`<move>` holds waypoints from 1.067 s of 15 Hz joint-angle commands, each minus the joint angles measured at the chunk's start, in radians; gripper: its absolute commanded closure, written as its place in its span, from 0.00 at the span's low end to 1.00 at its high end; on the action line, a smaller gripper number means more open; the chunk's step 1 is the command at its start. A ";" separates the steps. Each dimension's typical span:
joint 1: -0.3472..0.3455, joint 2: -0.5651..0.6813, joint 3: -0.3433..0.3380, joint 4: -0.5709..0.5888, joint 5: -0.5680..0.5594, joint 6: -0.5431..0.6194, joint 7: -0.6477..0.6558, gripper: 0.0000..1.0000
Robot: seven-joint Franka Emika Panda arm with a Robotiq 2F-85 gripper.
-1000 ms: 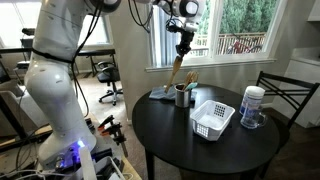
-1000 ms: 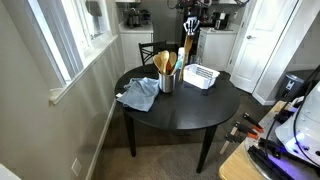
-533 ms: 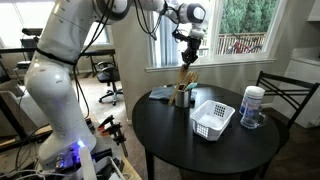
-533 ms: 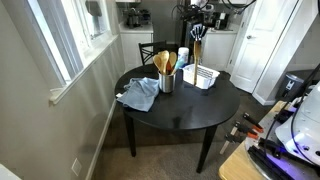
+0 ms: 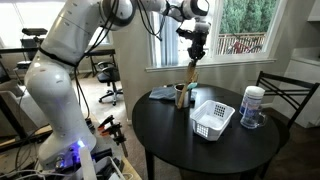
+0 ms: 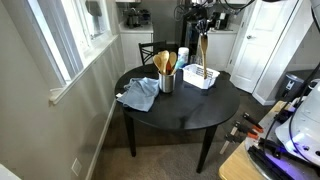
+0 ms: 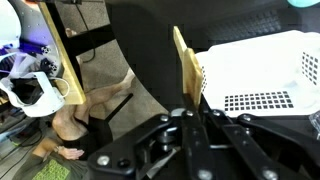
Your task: Pick up the wooden spatula and put it in the white basket
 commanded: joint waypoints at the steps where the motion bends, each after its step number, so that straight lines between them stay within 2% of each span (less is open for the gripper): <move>1: 0.019 0.018 -0.021 0.075 -0.061 -0.033 0.012 0.95; 7: 0.060 0.039 -0.041 0.097 -0.189 -0.006 -0.005 0.95; 12: 0.080 0.088 -0.043 0.097 -0.252 0.000 -0.004 0.95; 16: 0.092 0.111 -0.033 0.074 -0.286 0.094 -0.027 0.96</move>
